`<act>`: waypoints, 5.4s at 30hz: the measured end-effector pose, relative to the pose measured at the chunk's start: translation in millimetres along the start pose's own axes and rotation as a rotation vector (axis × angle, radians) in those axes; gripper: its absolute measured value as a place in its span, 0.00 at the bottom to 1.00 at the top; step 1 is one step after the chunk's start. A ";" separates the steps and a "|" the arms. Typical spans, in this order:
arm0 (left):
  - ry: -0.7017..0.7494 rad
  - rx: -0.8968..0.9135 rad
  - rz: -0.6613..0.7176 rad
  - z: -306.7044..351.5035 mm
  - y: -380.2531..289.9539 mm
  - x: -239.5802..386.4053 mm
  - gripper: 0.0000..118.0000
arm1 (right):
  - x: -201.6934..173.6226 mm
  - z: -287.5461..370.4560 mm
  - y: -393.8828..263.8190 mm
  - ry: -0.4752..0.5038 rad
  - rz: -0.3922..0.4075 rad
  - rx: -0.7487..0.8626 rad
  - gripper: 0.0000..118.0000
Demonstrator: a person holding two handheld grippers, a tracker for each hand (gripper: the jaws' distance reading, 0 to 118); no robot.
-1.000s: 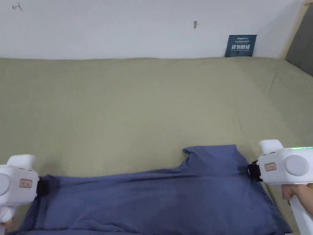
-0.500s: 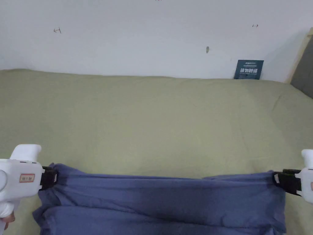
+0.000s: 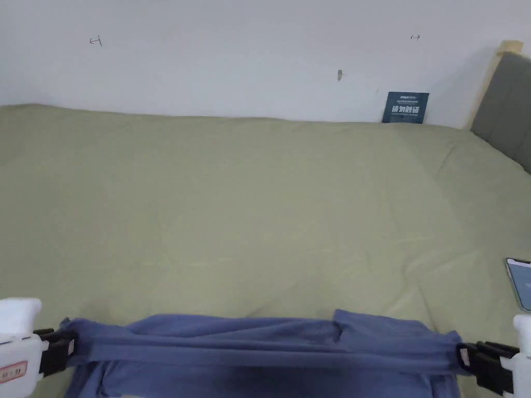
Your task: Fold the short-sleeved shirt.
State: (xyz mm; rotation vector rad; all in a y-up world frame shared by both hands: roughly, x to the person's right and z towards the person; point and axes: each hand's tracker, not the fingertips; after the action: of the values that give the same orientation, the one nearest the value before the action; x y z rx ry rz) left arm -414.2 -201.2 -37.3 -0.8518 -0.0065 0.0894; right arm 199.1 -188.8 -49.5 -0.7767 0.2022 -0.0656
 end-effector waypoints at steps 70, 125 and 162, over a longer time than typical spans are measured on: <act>-0.547 -0.277 0.543 -88.1 12.3 -85.8 0.11 | -111.4 29.2 -12.6 -0.093 0.004 0.258 0.00; -0.498 -0.314 0.155 -63.3 35.1 151.9 0.00 | -101.0 36.2 -37.7 0.056 -0.042 0.264 0.00; -0.783 -0.390 0.437 -128.0 19.6 40.7 0.66 | -140.7 7.9 -18.1 0.071 0.047 0.178 0.00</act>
State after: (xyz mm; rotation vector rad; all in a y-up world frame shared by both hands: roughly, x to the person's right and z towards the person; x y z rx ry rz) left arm -369.8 -281.2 -137.6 -1.1498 -0.5898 0.8499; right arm 63.4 -177.5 -9.2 -0.5928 0.2786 -0.0656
